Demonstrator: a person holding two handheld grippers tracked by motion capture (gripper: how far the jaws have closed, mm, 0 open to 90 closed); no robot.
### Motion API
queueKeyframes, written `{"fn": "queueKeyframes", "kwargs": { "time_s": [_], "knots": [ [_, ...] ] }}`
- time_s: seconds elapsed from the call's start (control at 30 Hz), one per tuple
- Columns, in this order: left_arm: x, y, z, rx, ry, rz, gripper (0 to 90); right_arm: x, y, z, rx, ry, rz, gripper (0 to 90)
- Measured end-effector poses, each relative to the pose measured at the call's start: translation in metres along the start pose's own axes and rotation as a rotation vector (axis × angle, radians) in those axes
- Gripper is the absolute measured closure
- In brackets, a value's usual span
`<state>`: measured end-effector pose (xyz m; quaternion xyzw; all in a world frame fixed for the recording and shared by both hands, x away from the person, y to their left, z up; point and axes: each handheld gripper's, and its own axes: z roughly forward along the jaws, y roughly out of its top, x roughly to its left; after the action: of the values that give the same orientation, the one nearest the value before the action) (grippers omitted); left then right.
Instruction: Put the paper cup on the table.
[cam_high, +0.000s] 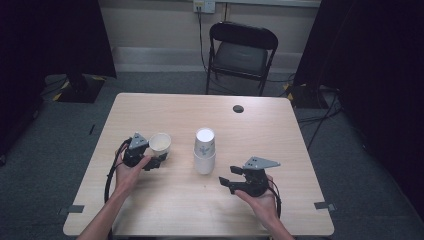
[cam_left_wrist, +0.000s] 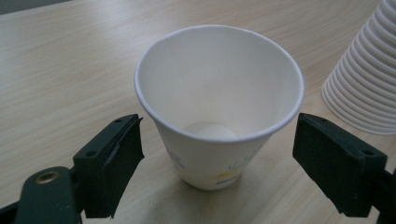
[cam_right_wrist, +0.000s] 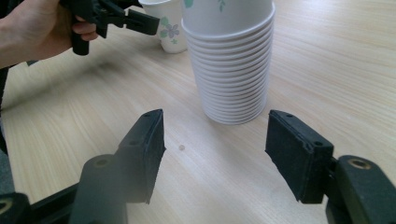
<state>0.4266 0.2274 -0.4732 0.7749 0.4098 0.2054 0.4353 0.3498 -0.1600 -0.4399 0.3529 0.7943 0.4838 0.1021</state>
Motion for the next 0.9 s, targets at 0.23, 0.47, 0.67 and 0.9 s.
{"fn": "queueKeyframes", "kwargs": {
  "time_s": [0.23, 0.47, 0.67, 0.9],
  "knots": [
    [-0.001, 0.0, -0.013, -0.016, 0.021, -0.024, 15.6, -0.002, 0.0, -0.003, -0.004, -0.018, 0.011, 36.1],
    [-0.005, -0.002, -0.031, 0.012, 0.029, -0.011, 17.3, -0.003, 0.001, -0.004, 0.007, -0.038, 0.014, 32.8],
    [-0.009, -0.006, -0.049, 0.016, 0.078, -0.008, 16.1, -0.004, 0.002, -0.004, 0.017, -0.049, 0.017, 30.0],
    [-0.02, -0.006, -0.065, -0.009, 0.052, -0.009, 16.1, -0.01, -0.001, -0.011, 0.036, -0.081, 0.018, 26.7]
  ]
}}
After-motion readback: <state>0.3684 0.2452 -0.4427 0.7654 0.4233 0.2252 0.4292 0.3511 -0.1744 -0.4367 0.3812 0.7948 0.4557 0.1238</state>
